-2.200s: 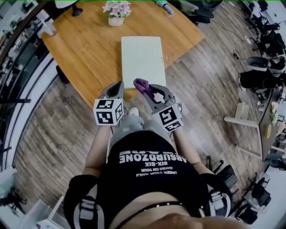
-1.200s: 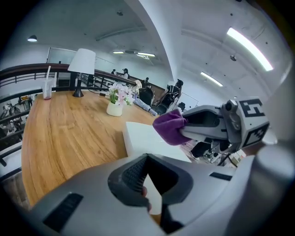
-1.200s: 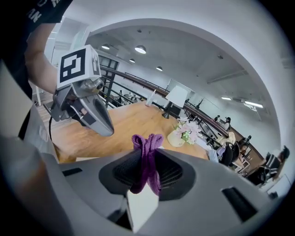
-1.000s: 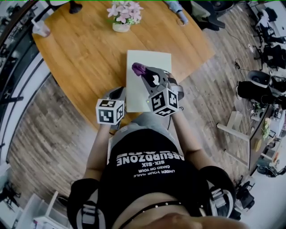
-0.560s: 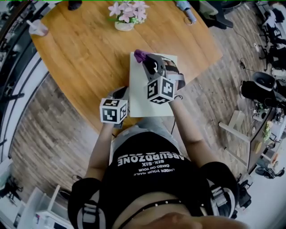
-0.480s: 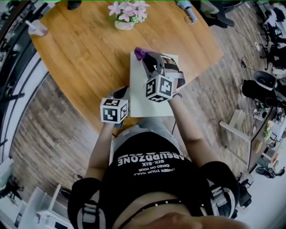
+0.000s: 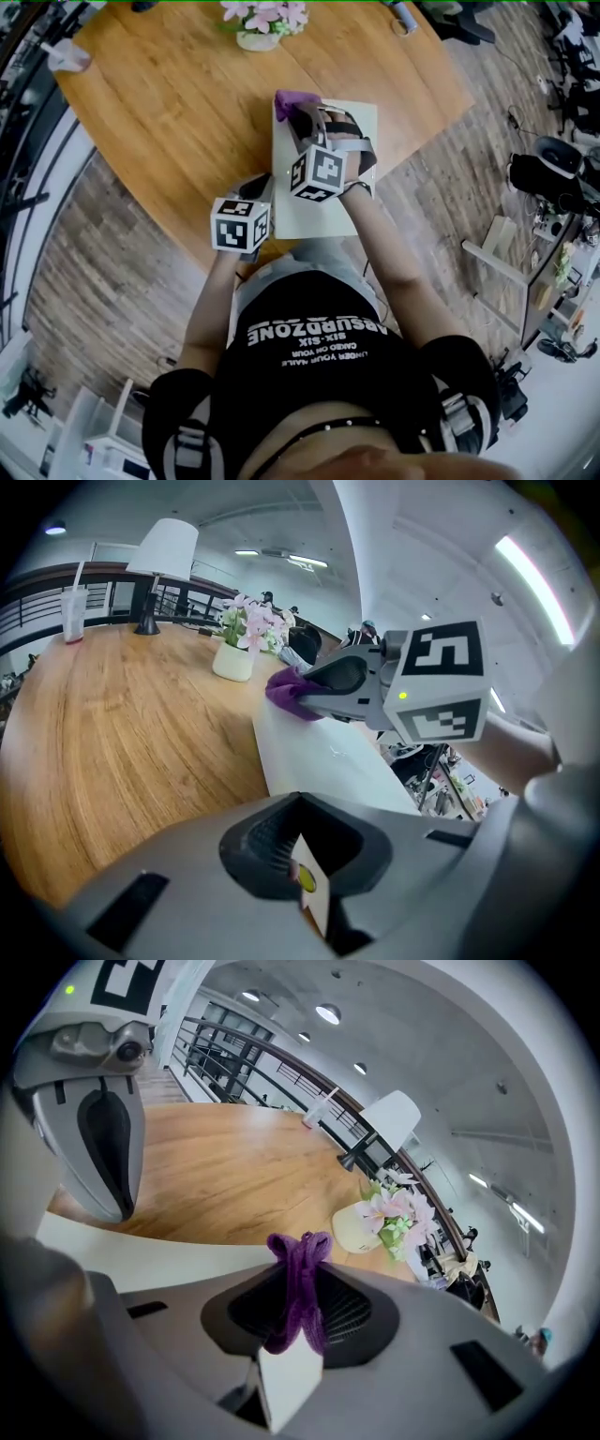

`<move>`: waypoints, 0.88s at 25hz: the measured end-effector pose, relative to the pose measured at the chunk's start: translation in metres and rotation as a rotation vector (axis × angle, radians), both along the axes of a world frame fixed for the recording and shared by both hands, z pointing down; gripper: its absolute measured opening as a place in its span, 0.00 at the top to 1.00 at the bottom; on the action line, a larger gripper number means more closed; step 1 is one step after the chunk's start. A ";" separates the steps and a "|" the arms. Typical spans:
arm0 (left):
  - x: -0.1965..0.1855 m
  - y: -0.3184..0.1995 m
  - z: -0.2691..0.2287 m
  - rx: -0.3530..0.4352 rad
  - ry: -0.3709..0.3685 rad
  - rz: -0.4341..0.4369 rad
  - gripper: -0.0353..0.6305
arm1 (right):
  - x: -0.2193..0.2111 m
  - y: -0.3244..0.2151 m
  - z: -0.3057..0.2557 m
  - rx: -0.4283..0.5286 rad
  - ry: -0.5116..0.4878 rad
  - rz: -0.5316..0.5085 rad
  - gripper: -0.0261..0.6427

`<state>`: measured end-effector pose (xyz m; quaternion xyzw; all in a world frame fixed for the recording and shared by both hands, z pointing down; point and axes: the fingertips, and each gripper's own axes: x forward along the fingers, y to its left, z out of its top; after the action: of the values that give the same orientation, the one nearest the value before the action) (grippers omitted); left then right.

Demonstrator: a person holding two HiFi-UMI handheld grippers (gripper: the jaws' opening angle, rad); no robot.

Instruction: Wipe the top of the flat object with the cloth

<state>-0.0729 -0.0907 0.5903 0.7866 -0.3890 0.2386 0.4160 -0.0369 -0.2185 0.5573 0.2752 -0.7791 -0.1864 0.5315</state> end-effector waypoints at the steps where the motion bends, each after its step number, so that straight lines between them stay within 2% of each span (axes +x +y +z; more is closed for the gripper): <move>1: 0.001 0.000 0.000 0.001 0.001 0.003 0.94 | -0.001 0.002 0.003 -0.017 0.001 -0.001 0.80; 6: 0.008 0.005 0.004 -0.007 -0.005 0.042 0.94 | -0.010 0.022 0.022 -0.168 -0.024 -0.012 0.80; 11: 0.011 0.009 0.011 -0.018 -0.025 0.081 0.94 | -0.010 0.029 0.024 -0.178 -0.031 -0.017 0.81; 15: 0.011 0.008 0.012 -0.031 -0.010 0.079 0.94 | -0.007 0.034 0.024 -0.198 -0.045 -0.022 0.81; 22: 0.011 0.009 0.011 -0.023 -0.034 0.073 0.94 | -0.004 0.052 0.023 -0.226 -0.080 -0.017 0.81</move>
<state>-0.0621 -0.0819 0.6015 0.7914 -0.3643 0.2711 0.4093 -0.0405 -0.1663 0.5807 0.2141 -0.8181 -0.0906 0.5260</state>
